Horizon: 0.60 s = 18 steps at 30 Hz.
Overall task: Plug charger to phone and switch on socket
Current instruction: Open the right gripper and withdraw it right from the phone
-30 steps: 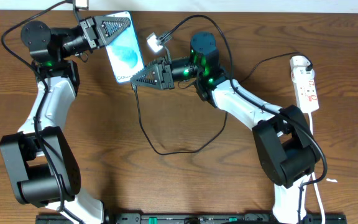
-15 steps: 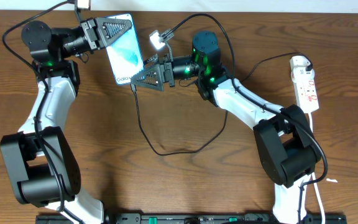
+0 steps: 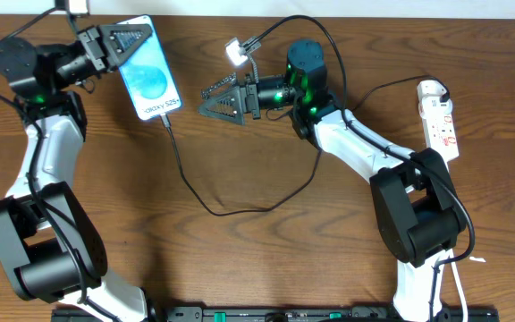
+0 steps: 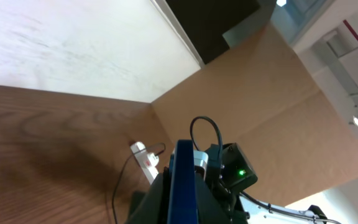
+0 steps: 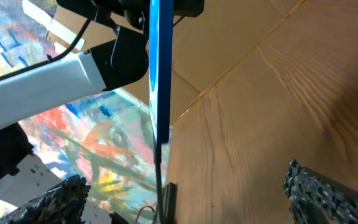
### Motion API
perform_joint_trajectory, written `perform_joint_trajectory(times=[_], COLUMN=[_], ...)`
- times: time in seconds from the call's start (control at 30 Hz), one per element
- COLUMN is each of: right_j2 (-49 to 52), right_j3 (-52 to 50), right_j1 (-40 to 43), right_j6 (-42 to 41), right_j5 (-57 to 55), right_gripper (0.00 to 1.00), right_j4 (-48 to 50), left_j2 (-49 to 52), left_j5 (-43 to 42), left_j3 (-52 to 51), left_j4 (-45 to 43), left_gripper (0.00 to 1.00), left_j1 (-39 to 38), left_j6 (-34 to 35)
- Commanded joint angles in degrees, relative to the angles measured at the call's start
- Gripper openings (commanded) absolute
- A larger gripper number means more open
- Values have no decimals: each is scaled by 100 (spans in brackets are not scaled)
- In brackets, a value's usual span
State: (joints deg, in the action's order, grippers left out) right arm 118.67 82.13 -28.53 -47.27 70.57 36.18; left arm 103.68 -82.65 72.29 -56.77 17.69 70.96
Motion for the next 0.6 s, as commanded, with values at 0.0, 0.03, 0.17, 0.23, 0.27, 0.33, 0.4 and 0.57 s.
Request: perform_joint_trajectory(times=[0.0,0.03,0.17,0.23,0.27,0.33,0.4,0.57], right_j2=[50,50,50,50,50,50,48,48], right_j3=[96,96,96,96,96,96,96,96], right_j1=[7,9,68,116,146,199,267,387], right_j6=[286,442,774,839,922,1082,1176,1421], right_j5=[74,72,-420,-852,-1029,-1274,-1517,-2155], right_gripper=[99,99,99,99,99,99,99,99], right_j4=[-63,-181,-1078,-1672,-1950,-2367,-2739,-3504], left_j2=[-146,-146,-146,-146,-146,-146,-146,-146], left_j5=[-94,-96,-155,-225,-243,-262,-264,-275], left_j3=[42,42,42,42,42,42,42,42], left_j4=[-31,-31,-33,-33,-33,-33,-33,-33], left_gripper=[7,7,7,7,7,7,8,7], left_j1=[120,144,227,227,227,227,227,227], left_j6=[140,175,264,262,262,262,260,262])
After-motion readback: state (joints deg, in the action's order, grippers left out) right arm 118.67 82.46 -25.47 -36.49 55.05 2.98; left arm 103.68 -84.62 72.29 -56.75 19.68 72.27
